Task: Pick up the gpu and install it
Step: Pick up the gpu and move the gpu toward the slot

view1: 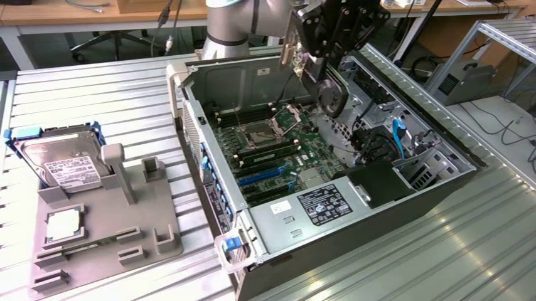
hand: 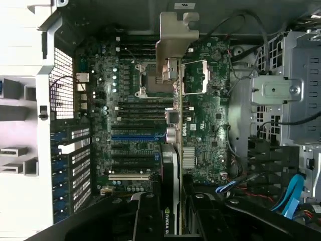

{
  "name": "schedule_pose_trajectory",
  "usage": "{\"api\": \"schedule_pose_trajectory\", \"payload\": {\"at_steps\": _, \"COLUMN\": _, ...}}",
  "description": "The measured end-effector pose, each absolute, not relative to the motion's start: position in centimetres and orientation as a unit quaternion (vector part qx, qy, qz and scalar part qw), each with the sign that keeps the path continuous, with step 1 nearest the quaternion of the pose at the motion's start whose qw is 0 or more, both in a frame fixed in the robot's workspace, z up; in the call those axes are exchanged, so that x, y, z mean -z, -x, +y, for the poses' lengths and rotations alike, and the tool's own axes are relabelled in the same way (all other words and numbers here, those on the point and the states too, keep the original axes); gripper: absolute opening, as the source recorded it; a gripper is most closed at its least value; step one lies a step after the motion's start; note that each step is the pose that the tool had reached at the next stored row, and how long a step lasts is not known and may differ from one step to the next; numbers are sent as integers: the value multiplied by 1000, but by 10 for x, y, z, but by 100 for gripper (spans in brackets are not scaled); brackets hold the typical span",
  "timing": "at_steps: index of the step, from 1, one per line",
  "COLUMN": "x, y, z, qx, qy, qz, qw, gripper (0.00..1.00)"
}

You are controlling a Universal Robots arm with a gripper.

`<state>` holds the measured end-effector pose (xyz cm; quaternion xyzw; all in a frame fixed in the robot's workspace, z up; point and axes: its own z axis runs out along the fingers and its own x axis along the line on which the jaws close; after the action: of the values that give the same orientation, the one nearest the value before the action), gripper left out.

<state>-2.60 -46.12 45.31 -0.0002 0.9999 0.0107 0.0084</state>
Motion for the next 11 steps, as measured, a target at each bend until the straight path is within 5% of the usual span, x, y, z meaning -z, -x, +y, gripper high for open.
{"api": "schedule_pose_trajectory", "payload": {"at_steps": 11, "x": -453, "y": -31, "z": -459, "qx": -11, "qy": 7, "qz": 1000, "qw": 8, "gripper": 27}}
